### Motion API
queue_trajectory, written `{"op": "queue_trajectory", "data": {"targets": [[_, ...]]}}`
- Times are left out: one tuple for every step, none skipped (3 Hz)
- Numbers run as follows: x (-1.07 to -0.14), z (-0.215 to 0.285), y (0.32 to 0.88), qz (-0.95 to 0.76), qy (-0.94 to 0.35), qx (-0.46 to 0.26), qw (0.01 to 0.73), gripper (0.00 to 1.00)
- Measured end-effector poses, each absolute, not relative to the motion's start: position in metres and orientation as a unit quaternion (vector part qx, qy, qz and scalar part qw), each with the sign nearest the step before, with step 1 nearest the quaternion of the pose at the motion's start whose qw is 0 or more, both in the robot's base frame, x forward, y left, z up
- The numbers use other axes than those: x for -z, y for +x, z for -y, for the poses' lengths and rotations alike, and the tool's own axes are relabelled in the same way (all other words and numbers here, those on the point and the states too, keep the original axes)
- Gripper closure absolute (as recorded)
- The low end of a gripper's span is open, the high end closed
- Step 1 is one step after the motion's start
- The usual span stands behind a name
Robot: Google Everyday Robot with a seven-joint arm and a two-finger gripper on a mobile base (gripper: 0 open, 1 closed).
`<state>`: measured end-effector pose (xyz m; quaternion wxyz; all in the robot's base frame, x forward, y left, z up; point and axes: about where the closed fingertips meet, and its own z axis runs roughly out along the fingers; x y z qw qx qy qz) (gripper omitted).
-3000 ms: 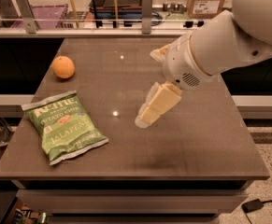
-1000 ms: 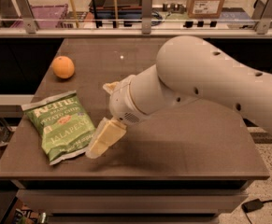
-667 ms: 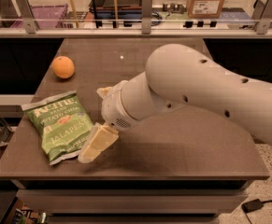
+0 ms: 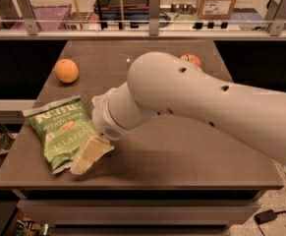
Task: Pick green jalapeno chip bag
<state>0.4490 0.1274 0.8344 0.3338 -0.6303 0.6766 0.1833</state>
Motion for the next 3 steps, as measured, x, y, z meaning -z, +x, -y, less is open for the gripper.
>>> {"op": "queue_trajectory", "data": {"targets": [[-0.8273,-0.1355,0.4460,-0.679,-0.632,-0.181,0.327,0.00],[-0.8283,-0.1365,0.4450,-0.678,-0.633,-0.180,0.327,0.15],[-0.8293,-0.1375,0.4440,-0.677,-0.634,-0.180,0.327,0.39]]}}
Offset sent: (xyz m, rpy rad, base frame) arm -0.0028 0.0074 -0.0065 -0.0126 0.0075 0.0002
